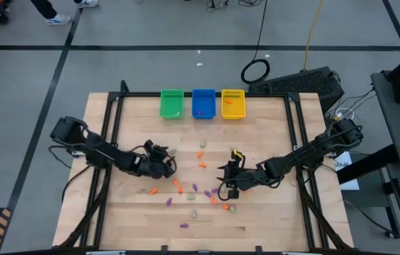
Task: Sort Halloween decoration
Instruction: Put the gray skull toy into the green bin
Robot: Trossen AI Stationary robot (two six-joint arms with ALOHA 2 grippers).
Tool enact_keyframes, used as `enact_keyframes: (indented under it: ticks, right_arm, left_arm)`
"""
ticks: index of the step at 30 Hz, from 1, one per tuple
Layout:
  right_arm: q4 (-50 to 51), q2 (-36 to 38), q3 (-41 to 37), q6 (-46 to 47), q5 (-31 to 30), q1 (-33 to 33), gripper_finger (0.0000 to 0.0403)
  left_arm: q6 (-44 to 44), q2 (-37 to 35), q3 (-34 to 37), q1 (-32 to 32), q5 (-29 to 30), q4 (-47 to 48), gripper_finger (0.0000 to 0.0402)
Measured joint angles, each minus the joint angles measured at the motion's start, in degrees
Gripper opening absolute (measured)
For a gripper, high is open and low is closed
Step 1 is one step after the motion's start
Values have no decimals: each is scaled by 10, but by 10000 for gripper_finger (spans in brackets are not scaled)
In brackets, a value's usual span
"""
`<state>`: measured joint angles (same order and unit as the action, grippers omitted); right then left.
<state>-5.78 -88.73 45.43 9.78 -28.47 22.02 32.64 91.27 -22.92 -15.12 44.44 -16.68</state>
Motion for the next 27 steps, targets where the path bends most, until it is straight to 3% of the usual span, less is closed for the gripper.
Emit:
enact_keyframes:
  ticks: [5,16,27]
  right_arm:
    - [0,0,0,0,0,0,164]
    - [0,0,0,0,0,0,164]
    - [0,0,0,0,0,0,164]
  left_arm:
    - [0,27,0,4,19,-24,248]
    - [9,36,0,20,-1,-59,245]
    - [15,36,0,40,-29,-57,155]
